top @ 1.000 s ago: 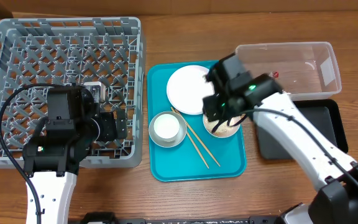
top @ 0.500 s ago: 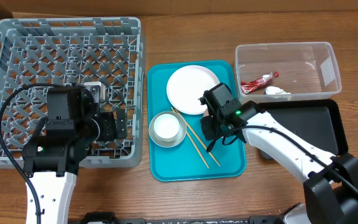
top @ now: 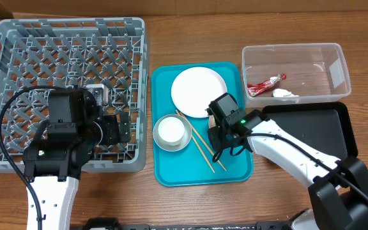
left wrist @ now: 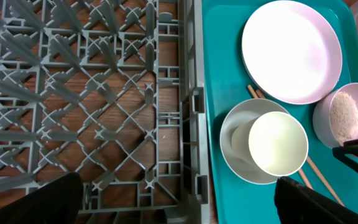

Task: Sort waste into correct bins and load items into the dishwasher
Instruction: 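Grasp the rim of the rice bowl with the right gripper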

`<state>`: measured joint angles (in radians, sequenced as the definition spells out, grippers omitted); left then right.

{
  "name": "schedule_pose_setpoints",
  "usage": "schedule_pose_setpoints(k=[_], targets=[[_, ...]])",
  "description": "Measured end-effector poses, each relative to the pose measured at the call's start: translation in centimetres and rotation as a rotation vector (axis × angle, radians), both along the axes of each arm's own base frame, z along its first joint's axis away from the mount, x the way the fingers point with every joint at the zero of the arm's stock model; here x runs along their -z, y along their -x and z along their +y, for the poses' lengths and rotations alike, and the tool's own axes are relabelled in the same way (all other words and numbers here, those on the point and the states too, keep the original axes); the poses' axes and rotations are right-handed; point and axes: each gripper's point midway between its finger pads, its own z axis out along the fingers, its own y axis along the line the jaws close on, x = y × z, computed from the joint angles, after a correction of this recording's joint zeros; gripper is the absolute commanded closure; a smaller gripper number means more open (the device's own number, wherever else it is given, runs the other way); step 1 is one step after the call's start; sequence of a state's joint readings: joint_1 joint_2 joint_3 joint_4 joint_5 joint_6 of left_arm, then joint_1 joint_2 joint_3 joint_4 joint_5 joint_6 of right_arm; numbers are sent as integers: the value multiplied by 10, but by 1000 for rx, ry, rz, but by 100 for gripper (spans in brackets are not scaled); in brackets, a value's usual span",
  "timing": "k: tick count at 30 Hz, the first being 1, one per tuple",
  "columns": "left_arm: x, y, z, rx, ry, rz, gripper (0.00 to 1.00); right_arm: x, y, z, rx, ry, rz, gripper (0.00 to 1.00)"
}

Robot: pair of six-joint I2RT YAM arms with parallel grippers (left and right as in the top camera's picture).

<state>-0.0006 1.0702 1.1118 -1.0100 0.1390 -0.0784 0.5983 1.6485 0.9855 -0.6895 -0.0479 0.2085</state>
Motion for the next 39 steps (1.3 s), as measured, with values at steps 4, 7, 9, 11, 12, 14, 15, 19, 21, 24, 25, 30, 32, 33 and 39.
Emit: schedule_pose_setpoints(k=[4, 7, 9, 11, 12, 14, 15, 19, 21, 24, 25, 30, 32, 33, 39], targets=[[0, 0, 0, 0, 0, 0, 0, 4, 3, -3, 2, 11, 10, 82], [0, 0, 0, 0, 0, 0, 0, 5, 3, -2, 3, 10, 10, 82], [0, 0, 0, 0, 0, 0, 0, 5, 3, -2, 3, 10, 10, 86], [0, 0, 0, 0, 0, 0, 0, 4, 2, -2, 3, 13, 1, 89], [0, 0, 0, 0, 0, 0, 0, 4, 1, -2, 3, 18, -5, 89], [0, 0, 0, 0, 0, 0, 0, 4, 1, -2, 1, 25, -11, 89], [0, 0, 0, 0, 0, 0, 0, 4, 1, -2, 2, 28, -13, 89], [0, 0, 0, 0, 0, 0, 0, 4, 0, -4, 15, 34, -14, 89], [0, 0, 0, 0, 0, 0, 0, 4, 0, -5, 22, 38, -14, 89], [0, 0, 0, 0, 0, 0, 0, 4, 0, -6, 27, 42, -14, 89], [0, 0, 0, 0, 0, 0, 0, 5, 0, -6, 28, 42, -14, 89], [0, 0, 0, 0, 0, 0, 0, 4, -1, -6, 39, 42, -16, 96], [0, 0, 0, 0, 0, 0, 0, 2, -3, -6, 55, 45, -22, 96], [0, 0, 0, 0, 0, 0, 0, 2, -4, -7, 59, 47, -24, 96], [0, 0, 0, 0, 0, 0, 0, 1, -3, -9, 73, 57, -17, 96]])
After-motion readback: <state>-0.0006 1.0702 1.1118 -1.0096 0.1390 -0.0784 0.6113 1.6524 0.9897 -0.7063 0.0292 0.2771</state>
